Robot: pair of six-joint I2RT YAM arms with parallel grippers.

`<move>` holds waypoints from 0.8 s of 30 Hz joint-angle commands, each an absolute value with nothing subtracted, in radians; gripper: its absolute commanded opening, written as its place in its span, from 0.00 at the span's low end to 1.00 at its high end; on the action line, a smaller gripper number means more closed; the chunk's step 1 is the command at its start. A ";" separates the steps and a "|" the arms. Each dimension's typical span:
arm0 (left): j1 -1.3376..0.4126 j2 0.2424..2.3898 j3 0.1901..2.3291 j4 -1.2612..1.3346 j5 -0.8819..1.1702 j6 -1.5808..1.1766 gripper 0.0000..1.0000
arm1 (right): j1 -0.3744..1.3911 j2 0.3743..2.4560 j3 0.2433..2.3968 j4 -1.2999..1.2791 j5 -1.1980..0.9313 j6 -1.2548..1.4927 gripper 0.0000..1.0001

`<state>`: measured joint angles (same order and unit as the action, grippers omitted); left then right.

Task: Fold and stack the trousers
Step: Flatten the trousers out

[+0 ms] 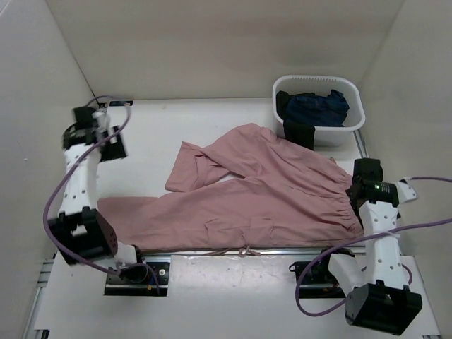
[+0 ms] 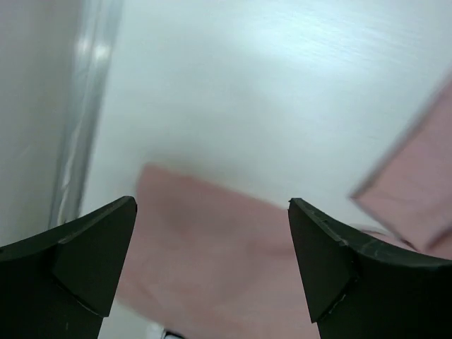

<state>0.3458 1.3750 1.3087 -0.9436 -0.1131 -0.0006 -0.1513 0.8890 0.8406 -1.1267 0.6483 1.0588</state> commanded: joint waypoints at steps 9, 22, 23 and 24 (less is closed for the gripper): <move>-0.236 1.934 1.494 -0.945 -0.089 0.000 1.00 | -0.164 1.245 1.063 -0.813 0.516 0.870 0.86; -0.142 1.910 1.240 -0.789 -0.267 0.000 0.17 | -0.192 1.387 0.809 -0.716 0.405 1.009 0.13; -0.097 1.890 1.218 -0.779 -0.285 0.000 0.16 | -0.192 1.387 0.808 -0.716 0.405 0.997 0.10; -0.002 1.844 1.201 -0.769 -0.299 0.000 0.16 | -0.192 1.396 0.798 -0.725 0.419 0.997 0.07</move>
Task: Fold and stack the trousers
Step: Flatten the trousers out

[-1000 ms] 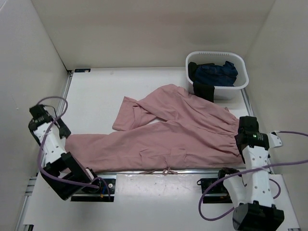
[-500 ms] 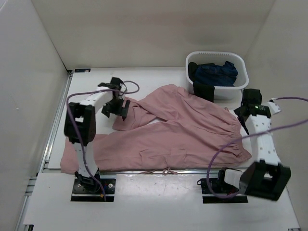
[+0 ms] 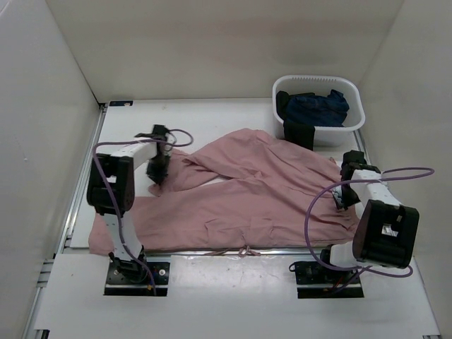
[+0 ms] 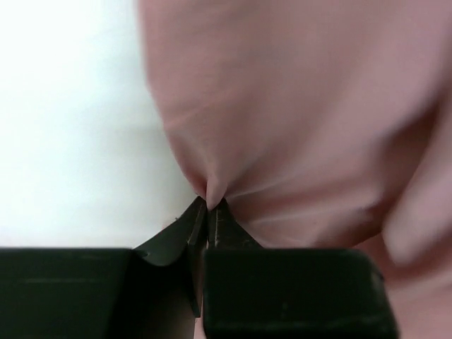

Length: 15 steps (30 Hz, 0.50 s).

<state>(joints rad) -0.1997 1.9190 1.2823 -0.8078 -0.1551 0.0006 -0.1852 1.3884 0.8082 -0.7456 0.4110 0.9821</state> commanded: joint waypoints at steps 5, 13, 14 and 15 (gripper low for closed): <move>0.146 1.738 1.187 -0.769 -0.273 0.000 0.37 | -0.210 1.405 0.801 -0.716 0.419 0.950 0.07; 0.192 1.660 1.428 -0.790 -0.229 0.000 0.99 | -0.219 1.405 1.057 -0.767 0.362 0.799 0.46; 0.192 1.698 1.475 -0.801 -0.188 0.000 1.00 | -0.219 1.405 1.119 -0.767 0.362 0.799 0.51; 0.178 1.719 1.495 -0.801 -0.187 0.000 1.00 | -0.230 1.422 1.146 -0.767 0.351 0.799 0.55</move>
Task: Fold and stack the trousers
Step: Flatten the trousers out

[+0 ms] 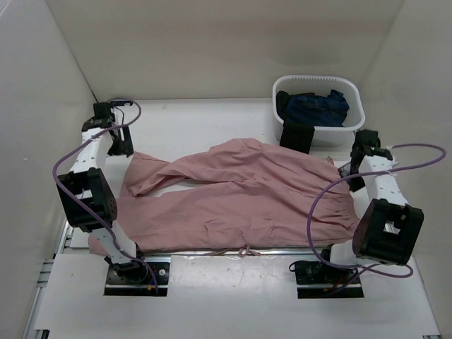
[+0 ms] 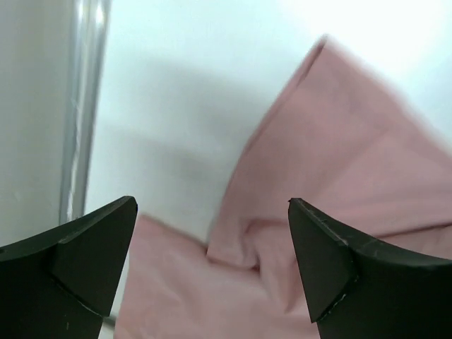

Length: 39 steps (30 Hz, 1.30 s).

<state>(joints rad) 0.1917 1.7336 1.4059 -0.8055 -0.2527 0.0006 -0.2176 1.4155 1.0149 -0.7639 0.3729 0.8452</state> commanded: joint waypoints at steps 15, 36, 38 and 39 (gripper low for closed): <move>0.100 2.200 1.750 -0.853 -0.042 0.000 1.00 | -0.270 1.861 1.293 -0.635 0.092 1.008 0.69; 0.276 1.823 1.906 -0.787 -0.314 0.000 0.15 | -0.270 1.568 1.447 -0.804 0.273 0.726 0.00; 0.276 1.726 1.783 -0.787 -0.314 0.000 0.15 | -0.270 1.478 1.398 -0.813 0.273 0.726 0.00; 0.276 1.627 1.717 -0.778 -0.328 0.000 0.15 | -0.285 1.448 1.347 -0.831 0.273 0.736 0.00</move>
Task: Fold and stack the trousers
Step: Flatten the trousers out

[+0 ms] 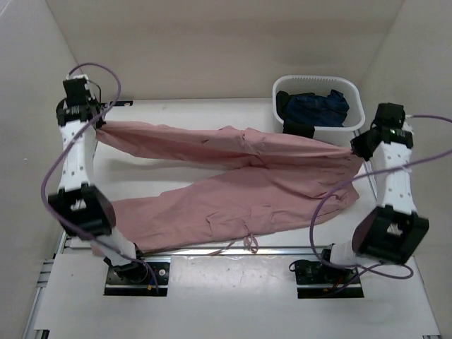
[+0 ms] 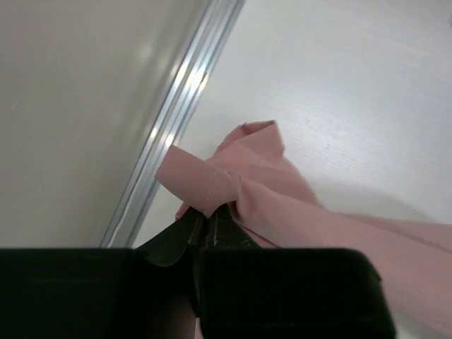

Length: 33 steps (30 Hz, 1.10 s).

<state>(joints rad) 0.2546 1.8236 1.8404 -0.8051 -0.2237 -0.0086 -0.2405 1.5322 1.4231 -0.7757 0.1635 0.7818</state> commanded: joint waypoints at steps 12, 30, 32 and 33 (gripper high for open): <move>0.491 0.964 0.872 -0.871 -0.407 0.000 0.19 | -0.457 0.861 0.761 -0.951 0.233 0.886 0.00; 0.491 0.891 0.792 -0.857 -0.541 0.000 0.19 | -0.520 0.897 0.715 -0.833 0.198 0.905 0.00; 0.491 0.902 0.828 -0.857 -0.519 0.000 0.20 | -0.538 0.937 0.732 -0.786 0.155 0.905 0.00; 0.491 0.920 0.850 -0.841 -0.505 0.000 0.20 | -0.538 0.989 0.754 -0.770 0.135 0.923 0.00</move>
<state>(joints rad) 0.4889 0.9165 0.7944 -0.8707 -0.4667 -0.0006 -0.5194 0.9211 0.6838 -0.8597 0.1608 0.9180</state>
